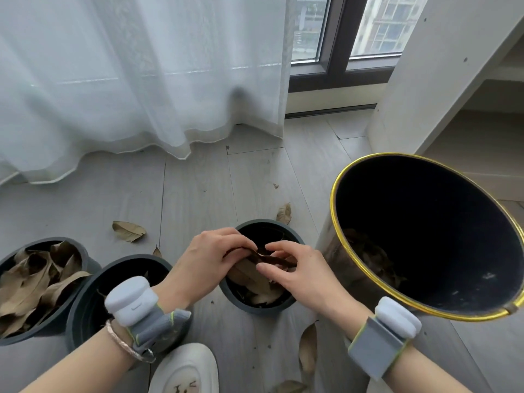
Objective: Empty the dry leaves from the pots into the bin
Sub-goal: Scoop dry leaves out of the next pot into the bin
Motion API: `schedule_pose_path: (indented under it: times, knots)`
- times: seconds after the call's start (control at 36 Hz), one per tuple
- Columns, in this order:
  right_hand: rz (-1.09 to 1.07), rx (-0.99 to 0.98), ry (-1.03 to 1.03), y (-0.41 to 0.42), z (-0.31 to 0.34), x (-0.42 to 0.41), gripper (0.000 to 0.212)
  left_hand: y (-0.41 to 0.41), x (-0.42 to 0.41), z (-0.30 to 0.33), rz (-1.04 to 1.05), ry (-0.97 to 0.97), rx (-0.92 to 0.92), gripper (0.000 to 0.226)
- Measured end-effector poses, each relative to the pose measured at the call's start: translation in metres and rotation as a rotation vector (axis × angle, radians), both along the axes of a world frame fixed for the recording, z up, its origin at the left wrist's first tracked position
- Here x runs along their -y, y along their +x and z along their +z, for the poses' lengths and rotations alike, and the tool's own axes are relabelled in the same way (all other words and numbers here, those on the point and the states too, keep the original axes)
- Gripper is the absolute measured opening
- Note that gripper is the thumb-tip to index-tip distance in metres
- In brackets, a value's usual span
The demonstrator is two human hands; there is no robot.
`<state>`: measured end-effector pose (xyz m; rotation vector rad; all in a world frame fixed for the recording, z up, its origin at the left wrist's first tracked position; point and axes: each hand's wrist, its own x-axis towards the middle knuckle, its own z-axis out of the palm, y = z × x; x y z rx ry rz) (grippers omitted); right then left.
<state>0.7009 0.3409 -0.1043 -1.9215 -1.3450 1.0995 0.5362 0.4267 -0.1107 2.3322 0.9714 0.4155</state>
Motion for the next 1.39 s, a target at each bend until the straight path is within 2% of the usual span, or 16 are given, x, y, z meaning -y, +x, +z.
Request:
schedule_pose_path:
  times: [0.14, 0.28, 0.39, 0.47, 0.56, 0.64, 0.72, 0.86, 1.03, 1.22, 1.33, 1.39]
  knots:
    - [-0.018, -0.036, 0.087, 0.002, 0.031, 0.002, 0.047, 0.005, 0.002, 0.035, -0.02, 0.011, 0.133, 0.031]
    - [-0.021, 0.058, 0.217, 0.01, 0.074, 0.002, 0.046, 0.024, 0.0, 0.082, -0.087, 0.185, 0.209, 0.022]
    - [-0.044, 0.105, 0.281, 0.036, 0.109, 0.004, 0.036, 0.047, -0.001, 0.114, -0.11, 0.293, 0.319, 0.015]
    - [-0.03, 0.175, 0.267, 0.06, 0.128, 0.008, 0.033, 0.073, -0.002, 0.124, -0.151, 0.298, 0.384, 0.014]
    - [-0.049, 0.237, 0.211, 0.093, 0.134, 0.011, 0.033, 0.109, -0.005, 0.121, -0.196, 0.212, 0.414, 0.013]
    - [-0.087, 0.244, 0.117, 0.123, 0.121, 0.013, 0.025, 0.14, -0.005, 0.105, -0.258, 0.054, 0.381, 0.013]
    - [-0.104, 0.285, -0.018, 0.142, 0.099, 0.016, 0.015, 0.162, -0.004, 0.082, -0.333, -0.021, 0.219, 0.016]
    - [-0.052, 0.372, -0.275, 0.145, 0.065, 0.02, 0.015, 0.183, 0.004, 0.06, -0.453, 0.071, -0.168, 0.017]
    - [0.021, 0.497, -0.429, 0.139, 0.051, 0.021, 0.031, 0.205, 0.019, 0.054, -0.531, 0.23, -0.456, 0.024]
    - [0.1, 0.56, -0.534, 0.135, 0.044, 0.023, 0.033, 0.206, 0.03, 0.04, -0.562, 0.338, -0.49, 0.022]
    - [0.056, 0.554, -0.484, 0.138, 0.047, 0.025, 0.041, 0.192, 0.019, 0.051, -0.503, 0.311, -0.301, 0.022]
    - [0.017, 0.554, -0.43, 0.139, 0.05, 0.027, 0.046, 0.176, 0.015, 0.061, -0.455, 0.25, -0.15, 0.022]
